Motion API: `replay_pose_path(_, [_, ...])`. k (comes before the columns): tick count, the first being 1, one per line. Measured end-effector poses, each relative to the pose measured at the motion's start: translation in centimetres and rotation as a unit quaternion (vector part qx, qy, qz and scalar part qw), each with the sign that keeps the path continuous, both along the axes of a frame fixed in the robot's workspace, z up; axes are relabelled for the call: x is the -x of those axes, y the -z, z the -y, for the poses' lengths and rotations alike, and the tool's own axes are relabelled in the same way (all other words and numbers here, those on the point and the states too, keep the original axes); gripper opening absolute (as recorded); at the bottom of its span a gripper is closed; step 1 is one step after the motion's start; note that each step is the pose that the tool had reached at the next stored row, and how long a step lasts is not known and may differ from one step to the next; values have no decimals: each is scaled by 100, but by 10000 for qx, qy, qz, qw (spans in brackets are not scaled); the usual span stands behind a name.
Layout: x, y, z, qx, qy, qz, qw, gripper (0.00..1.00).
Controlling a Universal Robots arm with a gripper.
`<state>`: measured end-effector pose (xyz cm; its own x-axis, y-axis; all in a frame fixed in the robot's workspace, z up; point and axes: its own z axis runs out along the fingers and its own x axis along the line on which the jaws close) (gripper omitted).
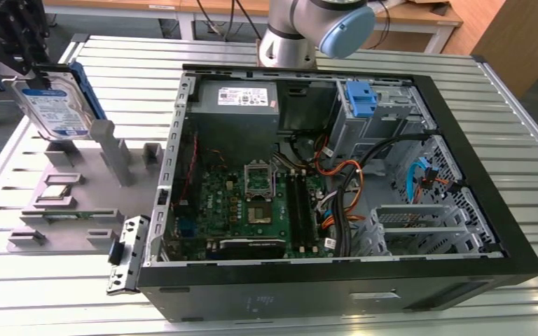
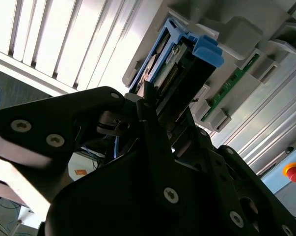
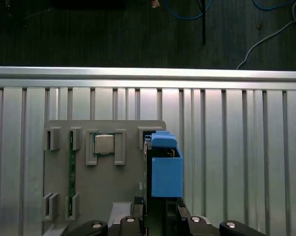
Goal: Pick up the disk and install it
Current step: 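Pick up the disk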
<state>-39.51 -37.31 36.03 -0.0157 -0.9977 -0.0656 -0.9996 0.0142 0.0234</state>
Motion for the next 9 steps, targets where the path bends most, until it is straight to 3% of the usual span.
replay_pose_path(9, [1,-34,0,-1,0,-1,10000,35])
